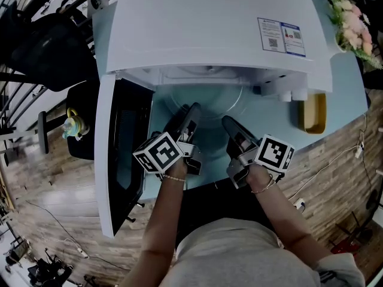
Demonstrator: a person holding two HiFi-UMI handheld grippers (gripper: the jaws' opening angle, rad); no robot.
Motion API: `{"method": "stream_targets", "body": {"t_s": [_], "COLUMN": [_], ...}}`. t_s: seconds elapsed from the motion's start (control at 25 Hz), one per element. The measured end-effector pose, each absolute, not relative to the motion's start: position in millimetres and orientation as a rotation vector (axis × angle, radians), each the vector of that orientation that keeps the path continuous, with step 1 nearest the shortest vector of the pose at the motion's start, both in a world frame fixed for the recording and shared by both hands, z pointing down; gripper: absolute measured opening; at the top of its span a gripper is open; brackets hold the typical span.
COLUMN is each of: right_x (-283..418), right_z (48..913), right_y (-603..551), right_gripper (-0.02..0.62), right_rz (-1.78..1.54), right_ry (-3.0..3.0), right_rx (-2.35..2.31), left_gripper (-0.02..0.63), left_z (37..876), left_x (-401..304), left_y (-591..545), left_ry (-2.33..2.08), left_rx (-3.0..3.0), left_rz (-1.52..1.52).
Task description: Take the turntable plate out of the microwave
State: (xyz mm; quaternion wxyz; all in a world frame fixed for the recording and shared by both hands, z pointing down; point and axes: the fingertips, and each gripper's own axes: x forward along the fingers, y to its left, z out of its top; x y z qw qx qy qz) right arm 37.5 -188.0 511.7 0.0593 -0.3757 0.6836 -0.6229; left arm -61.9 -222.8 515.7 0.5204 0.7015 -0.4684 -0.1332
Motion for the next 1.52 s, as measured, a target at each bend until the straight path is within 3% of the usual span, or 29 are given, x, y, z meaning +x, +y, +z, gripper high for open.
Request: {"method": "stream_targets", "body": {"t_s": [0.52,1.52], "right_x": [47,67], "right_z": [508,521], "right_y": [-158,-146], "right_gripper": [0.078,0.103], "right_rz": [-1.927,-1.864], "right_ry": [2.096,2.233], "right_rx": [-1.089,-1.136], "left_gripper": [0.195,0.084], "left_z": [514,519], "left_x": [-58,-49], "left_y": [-221,-204], "left_ry": [-1.103,-1.005], "left_rx": [1.696,1.579], "left_rz": [-0.359,-0.451]}}
